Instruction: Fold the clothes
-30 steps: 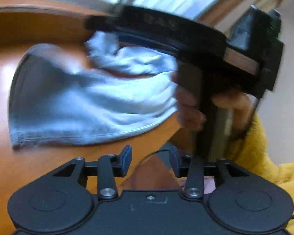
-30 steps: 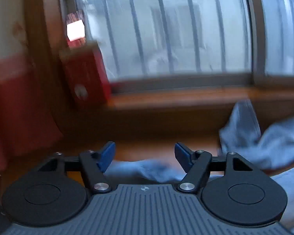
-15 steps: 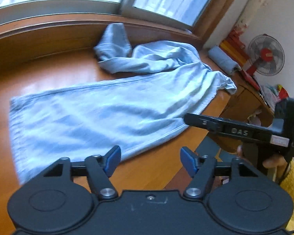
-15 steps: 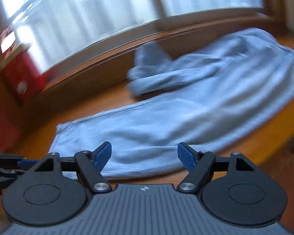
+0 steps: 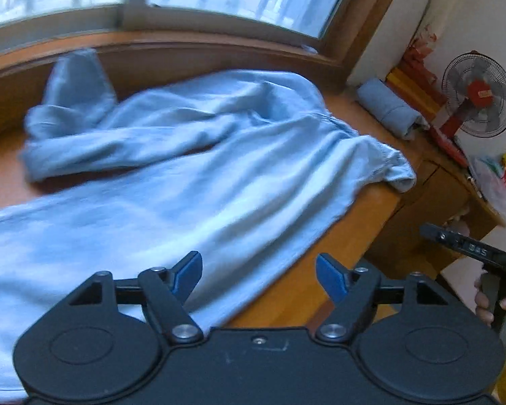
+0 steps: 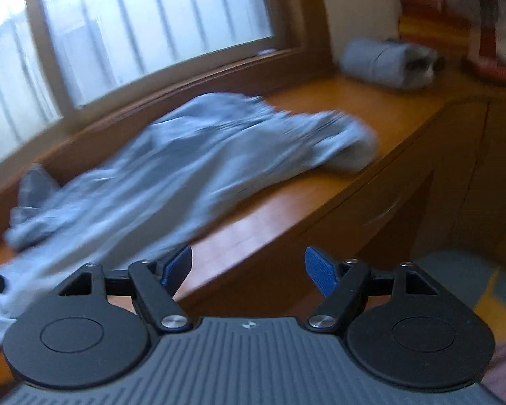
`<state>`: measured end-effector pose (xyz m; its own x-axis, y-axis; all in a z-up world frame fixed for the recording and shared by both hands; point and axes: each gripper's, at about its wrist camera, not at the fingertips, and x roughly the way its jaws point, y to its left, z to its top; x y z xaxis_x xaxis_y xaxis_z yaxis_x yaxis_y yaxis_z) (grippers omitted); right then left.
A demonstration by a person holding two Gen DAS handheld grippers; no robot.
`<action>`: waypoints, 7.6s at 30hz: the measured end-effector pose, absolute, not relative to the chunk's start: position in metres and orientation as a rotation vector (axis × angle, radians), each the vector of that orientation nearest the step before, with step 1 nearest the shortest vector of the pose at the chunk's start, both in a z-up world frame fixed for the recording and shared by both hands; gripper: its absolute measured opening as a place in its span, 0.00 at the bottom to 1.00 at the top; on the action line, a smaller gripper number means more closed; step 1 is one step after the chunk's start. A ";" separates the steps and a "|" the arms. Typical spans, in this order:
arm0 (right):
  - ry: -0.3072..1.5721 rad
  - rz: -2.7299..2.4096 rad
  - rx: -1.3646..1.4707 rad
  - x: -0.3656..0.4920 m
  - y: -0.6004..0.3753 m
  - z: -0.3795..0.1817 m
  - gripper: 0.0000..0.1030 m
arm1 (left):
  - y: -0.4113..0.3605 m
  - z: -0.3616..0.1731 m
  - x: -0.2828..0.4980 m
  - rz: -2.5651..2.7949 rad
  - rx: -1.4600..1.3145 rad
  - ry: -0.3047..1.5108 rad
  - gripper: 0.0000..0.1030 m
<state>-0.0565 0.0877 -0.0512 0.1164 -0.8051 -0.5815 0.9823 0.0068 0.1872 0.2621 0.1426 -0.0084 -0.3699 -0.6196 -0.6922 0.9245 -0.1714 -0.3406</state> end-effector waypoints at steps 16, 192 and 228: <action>0.554 -1.233 0.563 -0.197 -0.095 -0.057 0.75 | -0.011 -0.054 0.045 -1.891 0.806 0.595 0.70; 0.775 -1.427 0.344 -0.014 -0.178 -0.084 0.68 | 0.049 -0.028 0.303 -1.508 0.619 0.719 0.81; 1.085 -0.559 0.482 -0.138 -0.214 -0.098 0.58 | -0.114 -0.029 0.132 -1.151 0.547 0.748 0.85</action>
